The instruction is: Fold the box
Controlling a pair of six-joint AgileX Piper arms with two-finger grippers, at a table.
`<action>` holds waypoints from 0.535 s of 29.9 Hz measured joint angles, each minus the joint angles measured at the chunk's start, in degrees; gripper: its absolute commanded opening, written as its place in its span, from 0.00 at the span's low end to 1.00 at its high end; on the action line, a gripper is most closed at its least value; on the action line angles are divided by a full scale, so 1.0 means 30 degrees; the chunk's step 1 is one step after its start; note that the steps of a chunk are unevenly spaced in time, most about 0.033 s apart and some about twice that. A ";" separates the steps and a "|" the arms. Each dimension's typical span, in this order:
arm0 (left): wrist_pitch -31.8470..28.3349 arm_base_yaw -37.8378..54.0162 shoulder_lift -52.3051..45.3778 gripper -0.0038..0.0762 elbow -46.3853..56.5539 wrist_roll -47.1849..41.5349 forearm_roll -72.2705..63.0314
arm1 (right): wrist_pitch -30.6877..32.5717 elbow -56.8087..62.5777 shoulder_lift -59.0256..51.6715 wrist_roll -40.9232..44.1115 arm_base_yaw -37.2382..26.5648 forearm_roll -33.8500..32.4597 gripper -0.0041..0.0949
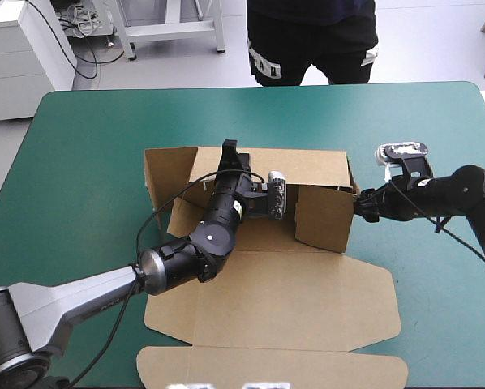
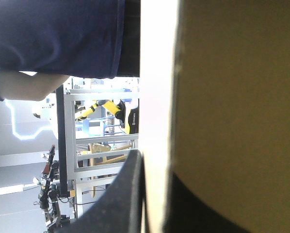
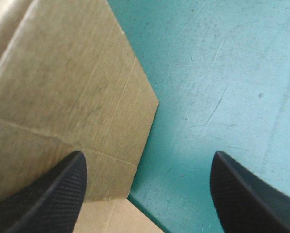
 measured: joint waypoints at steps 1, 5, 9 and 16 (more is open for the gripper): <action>0.0000 0.0000 0.0000 0.04 0.0000 0.0000 0.0000 | -0.0168 0.0325 -0.0323 -0.0214 0.0000 0.0046 0.65; 0.0000 0.0000 0.0000 0.04 0.0000 0.0000 0.0000 | -0.0474 0.1624 -0.1235 -0.1401 0.0000 0.0182 0.62; 0.0000 0.0000 0.0000 0.04 0.0000 0.0000 0.0000 | -0.0474 0.2188 -0.1379 -0.3116 0.0000 0.0859 0.59; -0.0017 0.0000 -0.0022 0.04 0.0000 0.0000 -0.0017 | -0.0623 0.2197 -0.1379 -0.6138 -0.0020 0.2549 0.56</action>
